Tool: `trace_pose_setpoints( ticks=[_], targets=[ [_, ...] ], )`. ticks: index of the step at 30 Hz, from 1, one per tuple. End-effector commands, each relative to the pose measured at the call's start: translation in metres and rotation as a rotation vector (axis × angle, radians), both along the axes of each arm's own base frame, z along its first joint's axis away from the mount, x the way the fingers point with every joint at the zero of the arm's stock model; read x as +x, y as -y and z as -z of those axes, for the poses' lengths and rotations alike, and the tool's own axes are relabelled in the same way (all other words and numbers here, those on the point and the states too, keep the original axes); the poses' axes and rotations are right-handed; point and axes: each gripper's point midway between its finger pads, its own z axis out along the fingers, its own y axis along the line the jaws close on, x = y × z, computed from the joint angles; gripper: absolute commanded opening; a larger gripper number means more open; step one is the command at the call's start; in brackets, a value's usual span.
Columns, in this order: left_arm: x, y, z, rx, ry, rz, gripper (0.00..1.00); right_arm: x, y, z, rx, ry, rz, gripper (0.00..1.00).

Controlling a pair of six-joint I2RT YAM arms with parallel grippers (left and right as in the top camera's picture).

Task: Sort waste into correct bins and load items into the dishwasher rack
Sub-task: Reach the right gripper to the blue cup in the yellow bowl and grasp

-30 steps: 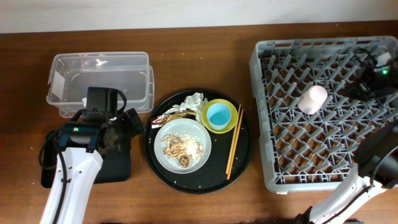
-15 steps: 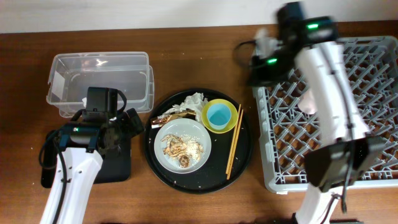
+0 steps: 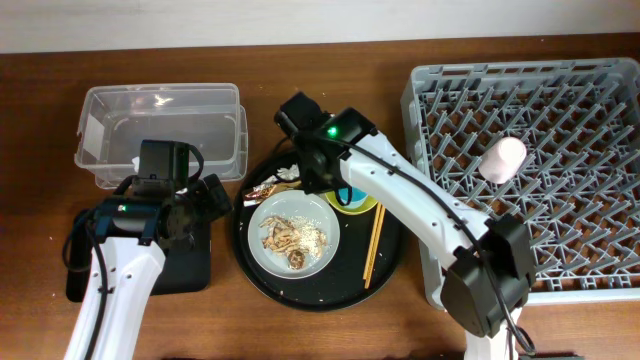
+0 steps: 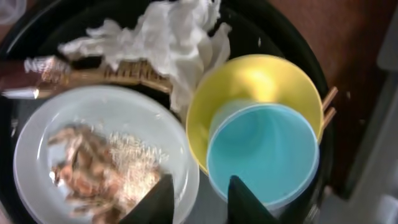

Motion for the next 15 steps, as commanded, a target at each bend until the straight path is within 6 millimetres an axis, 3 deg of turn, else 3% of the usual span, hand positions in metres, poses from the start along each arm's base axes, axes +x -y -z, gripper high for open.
trace_pose_setpoints(
  ticks=[1, 8, 13, 15],
  targets=[
    [0.003, -0.001, -0.007, 0.002, 0.02, 0.003, 0.99, -0.001, 0.01, 0.024, -0.024, -0.015, 0.063, 0.32],
    [0.003, -0.001, -0.007, 0.002, 0.02, 0.003, 0.99, 0.002, 0.008, 0.058, -0.011, 0.001, 0.063, 0.31],
    [0.003, -0.001, -0.007, 0.002, 0.02, 0.003, 0.99, 0.005, 0.006, 0.055, -0.005, 0.009, 0.065, 0.04],
    [0.003, -0.001, -0.007, 0.002, 0.02, 0.004, 0.99, 0.009, 0.005, 0.042, 0.002, 0.018, 0.067, 0.04]
  ],
)
